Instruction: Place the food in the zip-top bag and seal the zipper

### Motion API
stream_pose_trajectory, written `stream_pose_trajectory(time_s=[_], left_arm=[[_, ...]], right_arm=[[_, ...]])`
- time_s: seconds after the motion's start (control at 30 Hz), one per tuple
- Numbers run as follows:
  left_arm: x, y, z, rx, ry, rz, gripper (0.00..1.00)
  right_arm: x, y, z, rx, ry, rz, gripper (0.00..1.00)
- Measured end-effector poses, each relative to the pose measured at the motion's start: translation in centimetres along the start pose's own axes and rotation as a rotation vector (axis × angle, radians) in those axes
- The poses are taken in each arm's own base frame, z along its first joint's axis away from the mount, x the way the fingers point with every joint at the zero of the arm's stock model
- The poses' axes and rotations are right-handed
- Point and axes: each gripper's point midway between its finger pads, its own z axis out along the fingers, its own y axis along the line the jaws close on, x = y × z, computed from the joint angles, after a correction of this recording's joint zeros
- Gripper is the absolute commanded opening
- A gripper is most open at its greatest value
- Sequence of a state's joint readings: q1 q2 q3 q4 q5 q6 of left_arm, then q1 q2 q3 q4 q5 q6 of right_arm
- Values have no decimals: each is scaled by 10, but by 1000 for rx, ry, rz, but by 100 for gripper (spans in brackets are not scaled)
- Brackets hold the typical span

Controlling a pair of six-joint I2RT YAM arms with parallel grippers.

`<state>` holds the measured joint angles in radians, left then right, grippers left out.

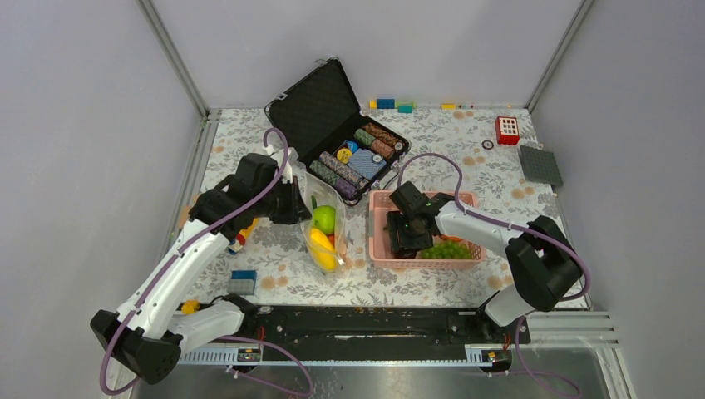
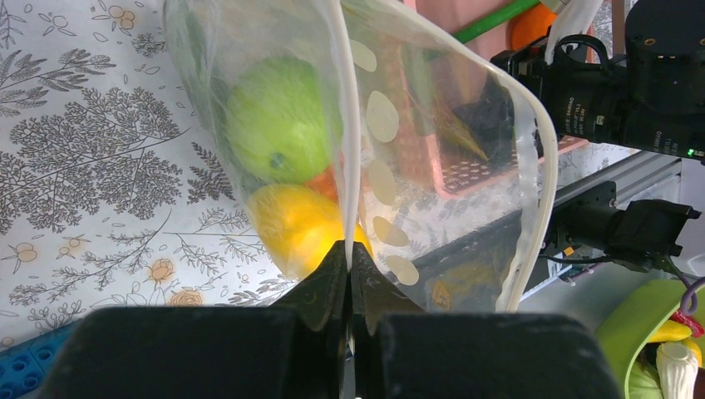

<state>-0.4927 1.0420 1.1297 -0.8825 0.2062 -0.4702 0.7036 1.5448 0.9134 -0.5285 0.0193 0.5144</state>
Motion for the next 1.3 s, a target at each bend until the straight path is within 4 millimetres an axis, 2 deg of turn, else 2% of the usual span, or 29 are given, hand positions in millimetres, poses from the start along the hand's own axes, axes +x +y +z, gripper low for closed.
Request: stream_pose_trajectory(time_s=[0.2,0.3,0.5,0.67,0.73,0.83,1.0,1.07,1.17,1.23,1.3], left_arm=[[1,-4,0,24,7,1,0],[0,-6,0,35,4,2,0],[3,-8,1,50,15,1,0],[4,-11,1,66,20,1,0],[4,-11,1,71,23,1,0],[4,-12,1,77,25,2,0],[4,-13,1,78,25,2,0],[4,-13,0,79,25,2,0],[4,-13,-1,81,22,3,0],[4,-14,-2,84,17,5,0],[4,-14,-3,87,15,6,0]], right_arm=[[-1,-1,-1,5,-10,1,49],[-6,-1,-10,1,-44,1,46],[-27,0,-48,-35,-197,2,45],[-48,11,-100,-146,-381,-16,43],[-55,26,-123,-244,-453,-43,43],[-62,59,-163,-411,-539,-119,43],[-74,128,-232,-674,-632,-292,44],[-78,150,-249,-747,-650,-341,46],[-85,181,-261,-817,-654,-400,52],[-88,196,-256,-825,-635,-425,56],[-90,208,-242,-808,-605,-440,62]])
